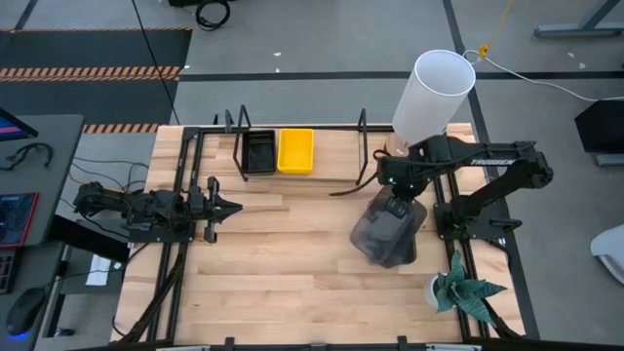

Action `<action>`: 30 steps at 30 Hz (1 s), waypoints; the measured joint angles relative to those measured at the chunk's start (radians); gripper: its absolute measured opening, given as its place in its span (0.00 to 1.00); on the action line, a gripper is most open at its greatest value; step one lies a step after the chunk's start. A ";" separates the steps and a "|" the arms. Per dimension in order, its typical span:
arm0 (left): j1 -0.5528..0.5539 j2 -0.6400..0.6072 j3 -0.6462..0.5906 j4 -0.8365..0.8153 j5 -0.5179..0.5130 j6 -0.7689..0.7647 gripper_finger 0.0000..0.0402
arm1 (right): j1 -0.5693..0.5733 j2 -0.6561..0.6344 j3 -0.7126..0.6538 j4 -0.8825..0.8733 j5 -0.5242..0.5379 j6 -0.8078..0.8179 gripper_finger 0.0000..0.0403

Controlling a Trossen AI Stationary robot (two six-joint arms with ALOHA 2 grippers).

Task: Stack baskets on shelf by color
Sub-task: Stack the left gray transparent bin on top of the other gray transparent bins

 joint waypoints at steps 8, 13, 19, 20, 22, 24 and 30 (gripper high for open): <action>0.000 0.000 0.000 0.000 0.000 0.000 0.10 | -0.050 0.001 0.001 0.000 0.154 -0.405 0.02; 0.000 0.000 0.000 0.000 0.000 0.000 0.08 | -0.052 0.005 0.001 0.010 0.260 -0.554 0.02; 0.000 0.000 0.000 0.000 0.000 0.000 0.07 | -0.040 0.064 0.001 0.037 0.226 -0.666 0.02; 0.000 0.000 0.000 0.000 0.000 0.000 0.08 | -0.037 0.080 0.001 0.038 0.214 -0.679 0.02; 0.000 0.000 0.000 0.000 0.000 0.000 0.08 | -0.030 0.116 0.001 0.037 0.196 -0.699 0.02; 0.000 0.000 0.000 0.000 0.000 0.000 0.09 | -0.023 0.155 0.001 0.039 0.174 -0.720 0.02; 0.000 0.000 0.000 0.000 0.000 0.000 0.09 | -0.003 0.265 0.001 0.038 0.125 -0.742 0.03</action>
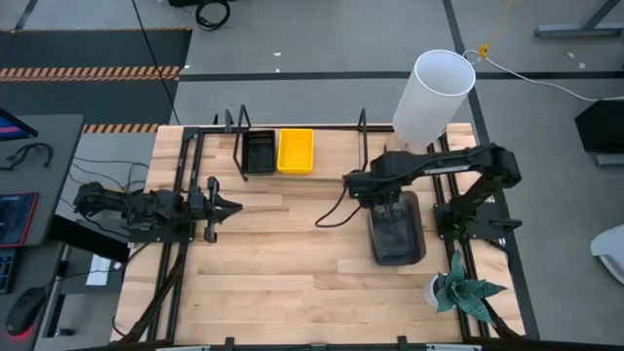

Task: Stack baskets on shelf by color
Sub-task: Stack the left gray transparent bin on top of the other gray transparent bins

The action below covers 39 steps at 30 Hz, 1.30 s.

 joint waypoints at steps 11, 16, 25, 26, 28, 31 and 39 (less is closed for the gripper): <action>0.000 0.000 0.000 0.000 0.000 0.000 0.08 | 0.011 0.133 0.000 -0.066 -0.031 0.011 0.20; 0.000 0.000 0.000 0.000 0.000 0.000 0.10 | 0.024 0.123 -0.002 -0.088 -0.027 -0.026 0.20; 0.000 0.000 0.000 -0.001 0.000 0.000 0.08 | 0.037 0.092 -0.002 -0.087 -0.080 -0.026 0.02; 0.000 0.000 0.000 -0.001 0.000 0.000 0.08 | 0.038 0.091 -0.002 -0.094 -0.086 -0.028 0.02; 0.000 0.000 0.000 -0.001 0.000 0.000 0.07 | 0.038 0.091 -0.002 -0.092 -0.088 -0.028 0.03; 0.000 0.000 0.000 -0.001 0.000 0.000 0.07 | 0.037 0.091 -0.002 -0.090 -0.096 -0.028 0.03; 0.000 0.000 0.000 -0.001 0.000 0.000 0.10 | 0.038 0.093 -0.002 -0.089 -0.098 -0.029 0.06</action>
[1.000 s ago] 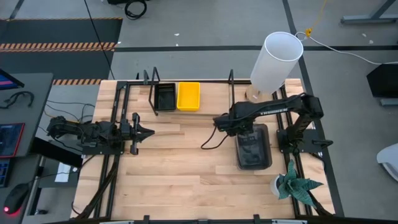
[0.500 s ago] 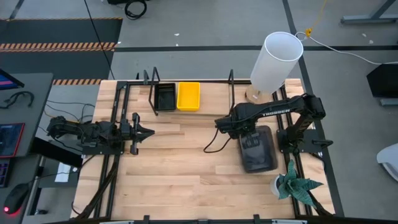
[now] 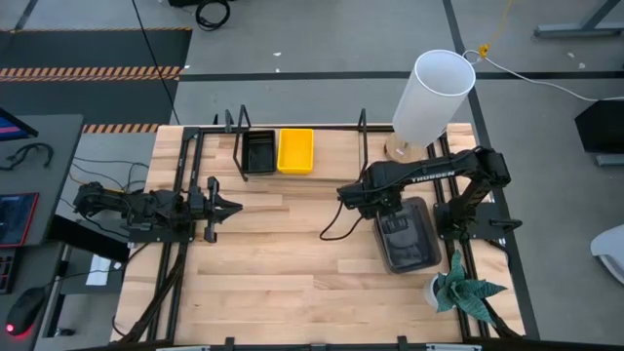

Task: Stack baskets on shelf by color
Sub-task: Stack the left gray transparent bin on top of the other gray transparent bins

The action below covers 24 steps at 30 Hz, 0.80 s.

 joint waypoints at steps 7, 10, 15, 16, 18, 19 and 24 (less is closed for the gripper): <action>0.000 0.000 0.000 0.000 0.000 0.000 0.08 | 0.021 0.004 0.000 0.006 0.003 -0.004 0.17; 0.000 0.000 0.000 0.000 0.000 0.000 0.07 | 0.029 0.004 0.000 0.020 0.022 0.001 0.23; 0.000 0.000 0.000 0.000 0.000 0.000 0.08 | 0.029 0.004 -0.006 0.057 0.028 0.001 0.29; 0.000 0.000 0.000 0.000 0.000 0.000 0.08 | 0.029 0.004 -0.013 0.061 0.024 0.001 0.29; 0.000 0.000 0.000 0.000 0.000 0.000 0.09 | 0.029 0.004 -0.033 0.068 0.005 -0.001 0.29; 0.000 0.000 0.000 0.000 0.000 0.000 0.09 | 0.029 0.004 -0.048 0.077 -0.008 -0.003 0.28; 0.000 0.000 0.000 0.000 0.000 0.000 0.10 | 0.030 0.005 -0.118 0.119 -0.053 -0.009 0.17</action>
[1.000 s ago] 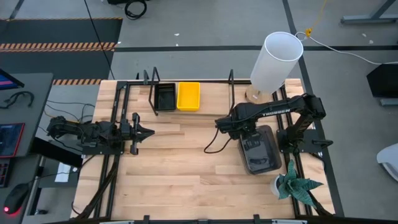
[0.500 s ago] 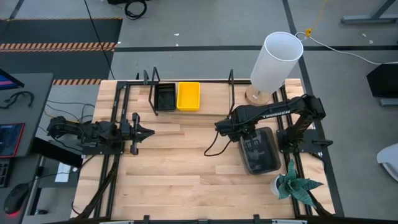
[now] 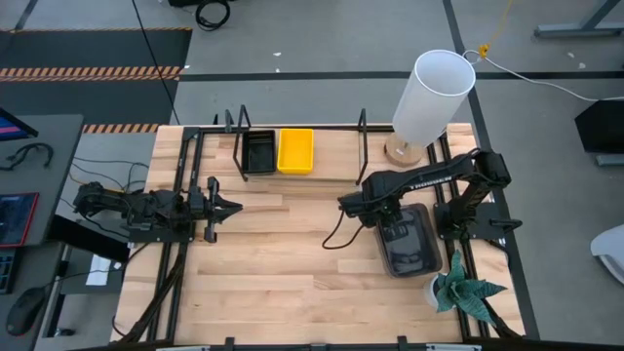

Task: Stack baskets on shelf by color
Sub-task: Stack the left gray transparent bin on top of the other gray transparent bins

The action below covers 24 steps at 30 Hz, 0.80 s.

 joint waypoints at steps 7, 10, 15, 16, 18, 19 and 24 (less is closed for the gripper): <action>0.000 0.000 0.000 0.000 0.000 0.000 0.07 | 0.000 -0.004 -0.015 0.018 0.035 0.009 0.07; 0.000 0.000 0.000 0.000 0.000 0.000 0.07 | 0.000 0.000 -0.002 0.000 0.030 0.043 0.08; 0.000 0.000 0.000 0.000 0.000 0.000 0.09 | -0.001 0.001 0.042 -0.037 0.028 0.110 0.14; 0.000 0.000 0.000 0.000 0.000 0.000 0.09 | -0.001 0.001 0.049 -0.045 0.027 0.116 0.15; 0.000 0.000 0.000 0.000 0.000 -0.001 0.10 | -0.001 0.000 0.061 -0.064 0.026 0.125 0.20; 0.000 0.000 0.000 0.000 0.000 0.000 0.10 | -0.001 0.000 0.062 -0.074 0.026 0.133 0.22; 0.000 0.000 0.000 0.000 0.000 0.000 0.09 | -0.002 0.000 0.062 -0.100 0.033 0.137 0.34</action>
